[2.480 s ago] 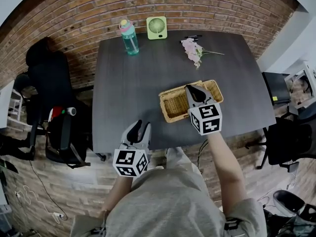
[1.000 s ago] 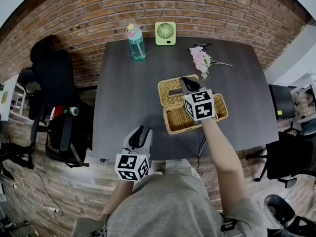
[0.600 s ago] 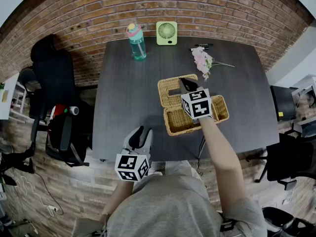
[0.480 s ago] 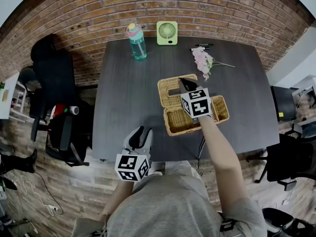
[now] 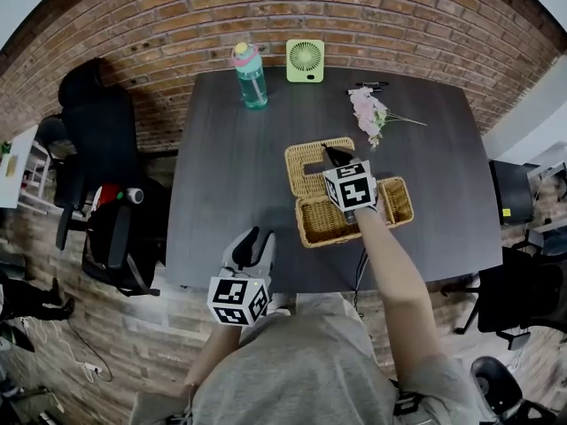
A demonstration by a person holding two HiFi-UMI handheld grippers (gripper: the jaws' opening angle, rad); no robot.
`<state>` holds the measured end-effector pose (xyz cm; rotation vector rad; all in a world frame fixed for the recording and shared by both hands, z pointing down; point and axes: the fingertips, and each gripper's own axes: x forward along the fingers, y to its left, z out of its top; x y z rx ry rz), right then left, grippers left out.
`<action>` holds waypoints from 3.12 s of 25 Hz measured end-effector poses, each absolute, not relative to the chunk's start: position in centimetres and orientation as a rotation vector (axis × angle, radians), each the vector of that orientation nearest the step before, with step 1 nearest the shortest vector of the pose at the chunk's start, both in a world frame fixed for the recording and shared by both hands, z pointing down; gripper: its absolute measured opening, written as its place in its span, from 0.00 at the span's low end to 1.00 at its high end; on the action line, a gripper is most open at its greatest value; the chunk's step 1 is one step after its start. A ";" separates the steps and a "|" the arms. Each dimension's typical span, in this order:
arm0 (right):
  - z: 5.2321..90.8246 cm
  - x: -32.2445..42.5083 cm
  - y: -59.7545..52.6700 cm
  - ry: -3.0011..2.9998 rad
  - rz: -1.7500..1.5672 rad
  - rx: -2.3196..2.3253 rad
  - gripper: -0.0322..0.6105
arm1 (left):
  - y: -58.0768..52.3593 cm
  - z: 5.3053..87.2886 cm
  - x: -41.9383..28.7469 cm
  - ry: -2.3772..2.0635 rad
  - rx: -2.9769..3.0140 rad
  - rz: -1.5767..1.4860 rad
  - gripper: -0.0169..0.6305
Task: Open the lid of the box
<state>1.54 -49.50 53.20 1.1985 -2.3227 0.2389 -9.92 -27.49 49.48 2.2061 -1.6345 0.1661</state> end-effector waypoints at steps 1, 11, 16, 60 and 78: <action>53.4 1.5 -49.6 -2.318 0.242 1.196 0.08 | -27.5 49.5 -10.0 -1.636 2.204 0.165 0.23; 54.2 1.0 -50.1 -2.277 0.230 1.197 0.08 | -27.5 49.4 -10.5 -1.645 2.195 0.162 0.23; 54.0 1.1 -49.8 -2.274 0.230 1.217 0.08 | -26.9 49.3 -10.6 -1.644 2.200 0.167 0.23; 42.3 4.5 -25.0 -2.459 0.143 1.582 0.05 | -17.1 45.7 -9.0 -1.474 2.423 0.144 0.15; 42.1 5.6 -12.2 -2.461 0.144 1.705 0.05 | -11.9 44.6 -7.3 -1.398 2.498 0.140 0.06</action>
